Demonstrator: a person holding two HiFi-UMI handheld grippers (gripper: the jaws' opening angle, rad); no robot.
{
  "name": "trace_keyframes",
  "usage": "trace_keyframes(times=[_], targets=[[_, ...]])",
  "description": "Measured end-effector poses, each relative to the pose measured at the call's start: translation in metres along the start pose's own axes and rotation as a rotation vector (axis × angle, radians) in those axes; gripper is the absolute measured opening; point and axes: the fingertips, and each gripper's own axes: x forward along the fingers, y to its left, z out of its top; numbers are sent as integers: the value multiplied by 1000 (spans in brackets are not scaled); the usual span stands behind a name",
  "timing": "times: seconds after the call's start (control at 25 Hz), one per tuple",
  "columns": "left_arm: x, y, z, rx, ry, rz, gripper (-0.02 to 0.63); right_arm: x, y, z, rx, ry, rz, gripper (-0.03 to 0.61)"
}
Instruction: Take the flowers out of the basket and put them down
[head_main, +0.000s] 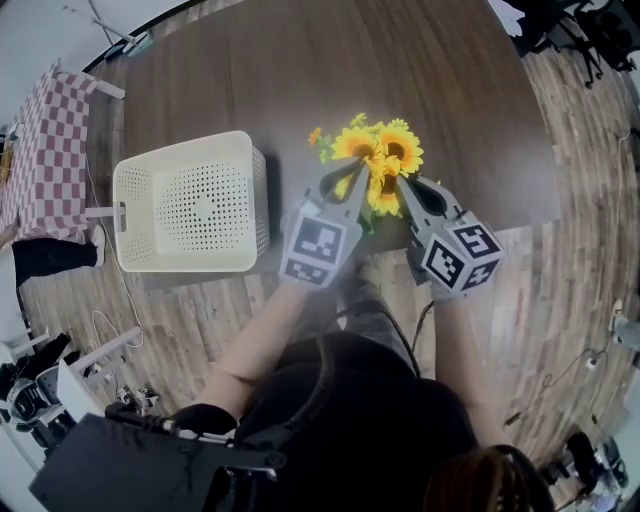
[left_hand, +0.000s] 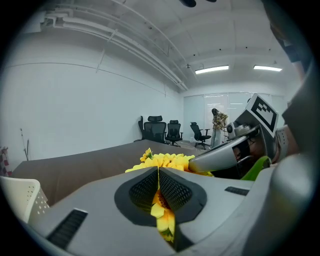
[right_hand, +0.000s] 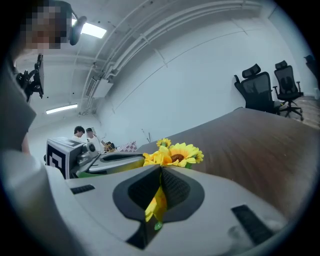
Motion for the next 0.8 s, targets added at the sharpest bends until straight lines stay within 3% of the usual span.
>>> trace_keyframes(times=[0.44, 0.68, 0.8], targets=[[-3, 3, 1, -32, -10, 21, 31, -2, 0, 1, 17, -7, -15, 19], [-10, 6, 2, -30, -17, 52, 112, -4, -1, 2, -31, 6, -58, 108], [-14, 7, 1, -41, -28, 67, 156, -10, -4, 2, -33, -8, -76, 110]])
